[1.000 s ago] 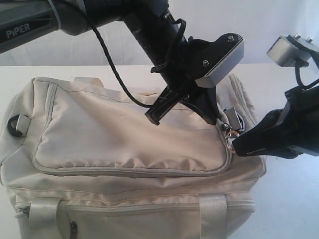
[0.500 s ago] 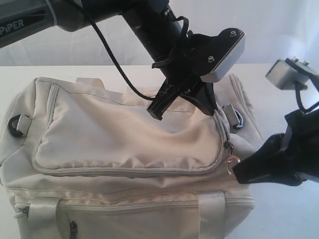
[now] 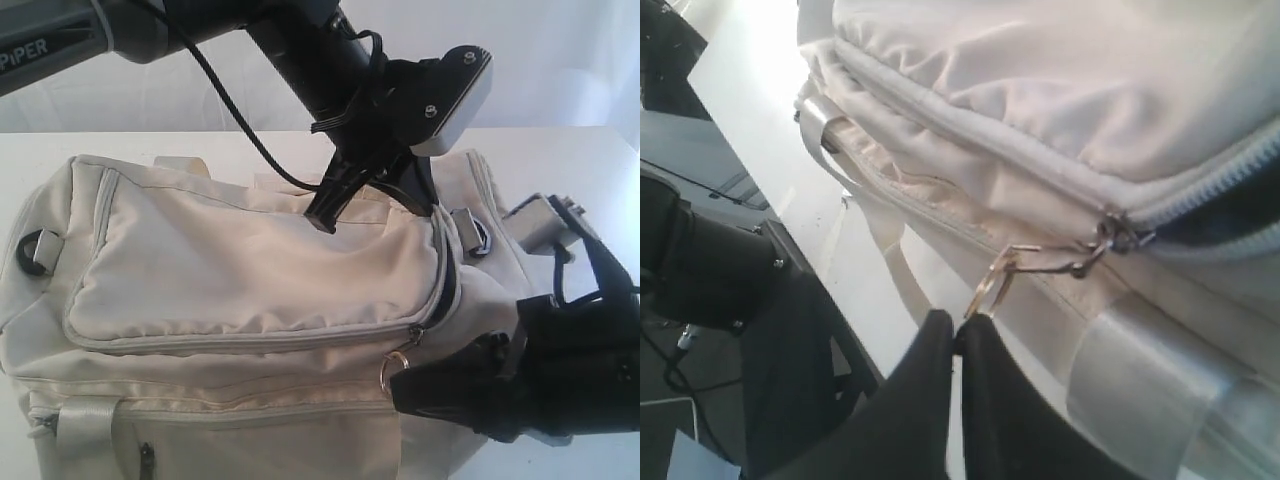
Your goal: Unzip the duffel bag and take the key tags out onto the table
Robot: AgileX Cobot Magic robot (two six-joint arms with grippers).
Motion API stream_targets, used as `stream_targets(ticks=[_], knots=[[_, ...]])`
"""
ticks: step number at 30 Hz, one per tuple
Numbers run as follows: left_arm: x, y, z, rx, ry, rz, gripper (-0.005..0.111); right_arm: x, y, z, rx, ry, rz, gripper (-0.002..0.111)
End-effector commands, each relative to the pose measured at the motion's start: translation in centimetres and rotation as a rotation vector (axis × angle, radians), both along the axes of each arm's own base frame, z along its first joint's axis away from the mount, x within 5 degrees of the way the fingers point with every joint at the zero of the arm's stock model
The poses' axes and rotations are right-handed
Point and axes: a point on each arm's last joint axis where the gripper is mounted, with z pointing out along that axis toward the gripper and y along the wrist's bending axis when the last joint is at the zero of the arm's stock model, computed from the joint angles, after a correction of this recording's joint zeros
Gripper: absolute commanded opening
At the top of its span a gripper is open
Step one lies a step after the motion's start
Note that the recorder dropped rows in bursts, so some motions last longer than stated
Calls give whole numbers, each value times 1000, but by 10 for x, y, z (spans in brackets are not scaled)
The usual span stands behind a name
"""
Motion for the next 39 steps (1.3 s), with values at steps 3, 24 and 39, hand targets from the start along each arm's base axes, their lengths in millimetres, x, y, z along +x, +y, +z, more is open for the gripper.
stream_targets(ticks=[3, 24, 39], knots=[[0, 2, 7, -27, -1, 24, 0, 4, 24, -9, 34, 3, 55, 0], [0, 2, 8, -31, 1, 33, 0, 18, 141, -28, 102, -81, 362, 0], [0, 2, 8, -31, 1, 33, 0, 32, 229, -22, 138, -142, 508, 0]])
